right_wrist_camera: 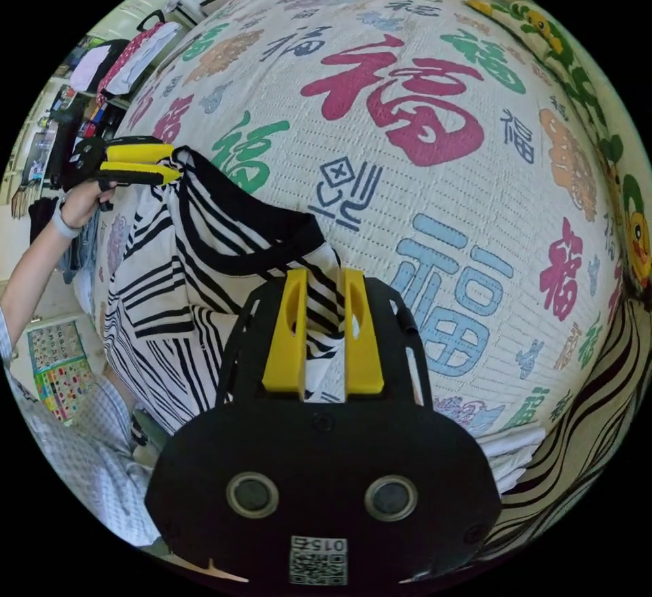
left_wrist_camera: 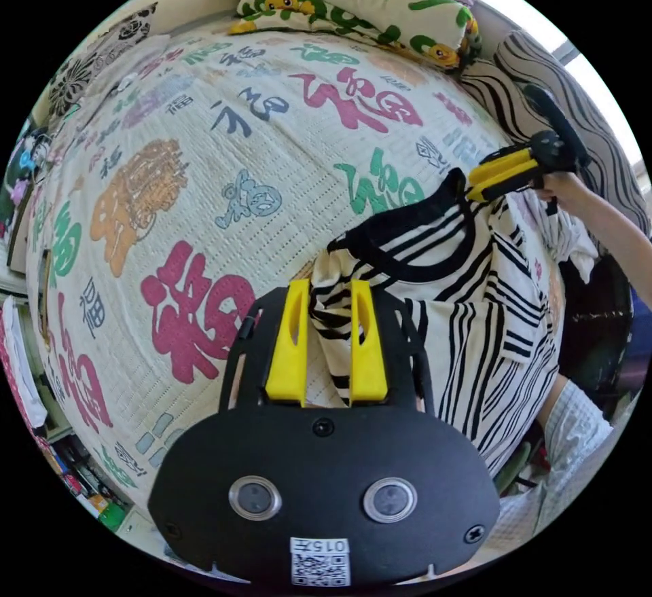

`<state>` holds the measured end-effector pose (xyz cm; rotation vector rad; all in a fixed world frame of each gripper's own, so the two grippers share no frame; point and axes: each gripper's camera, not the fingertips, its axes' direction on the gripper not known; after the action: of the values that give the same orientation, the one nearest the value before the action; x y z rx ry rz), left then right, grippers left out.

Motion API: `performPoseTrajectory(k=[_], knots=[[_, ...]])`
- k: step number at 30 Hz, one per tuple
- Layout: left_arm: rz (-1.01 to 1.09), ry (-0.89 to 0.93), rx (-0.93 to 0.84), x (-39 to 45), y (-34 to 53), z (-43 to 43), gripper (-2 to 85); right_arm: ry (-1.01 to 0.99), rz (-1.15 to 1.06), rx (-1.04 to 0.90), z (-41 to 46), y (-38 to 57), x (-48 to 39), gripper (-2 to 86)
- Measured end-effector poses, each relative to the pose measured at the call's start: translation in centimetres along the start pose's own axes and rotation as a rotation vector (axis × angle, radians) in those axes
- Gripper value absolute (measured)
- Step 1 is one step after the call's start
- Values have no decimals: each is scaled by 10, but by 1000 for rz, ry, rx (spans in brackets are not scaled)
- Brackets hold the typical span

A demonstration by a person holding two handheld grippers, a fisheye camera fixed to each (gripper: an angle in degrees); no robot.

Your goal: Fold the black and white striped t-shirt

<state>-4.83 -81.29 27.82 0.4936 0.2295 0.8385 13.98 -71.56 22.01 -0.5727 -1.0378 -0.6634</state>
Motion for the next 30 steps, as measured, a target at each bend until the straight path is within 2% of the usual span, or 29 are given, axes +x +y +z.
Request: performPoseTrajectory(k=[4,7,13,21,30], knots=[[-2,22,-35,14,-1,-20,25,21,-33,-18,-6,24,-14,6],[4,3,-11,30,6,-54,16,12,11,62,-26,56,-20,-1],[117,-70,179,96,76,-165,11,-10,11,268,-71,162,-56,-2],[245,-20,390,212,276,-282,11,-142,-88,397,-91,358,-139,-2],[282,64,392,332,510,-273,9,-173,-123,336,5,551,-235,-2]])
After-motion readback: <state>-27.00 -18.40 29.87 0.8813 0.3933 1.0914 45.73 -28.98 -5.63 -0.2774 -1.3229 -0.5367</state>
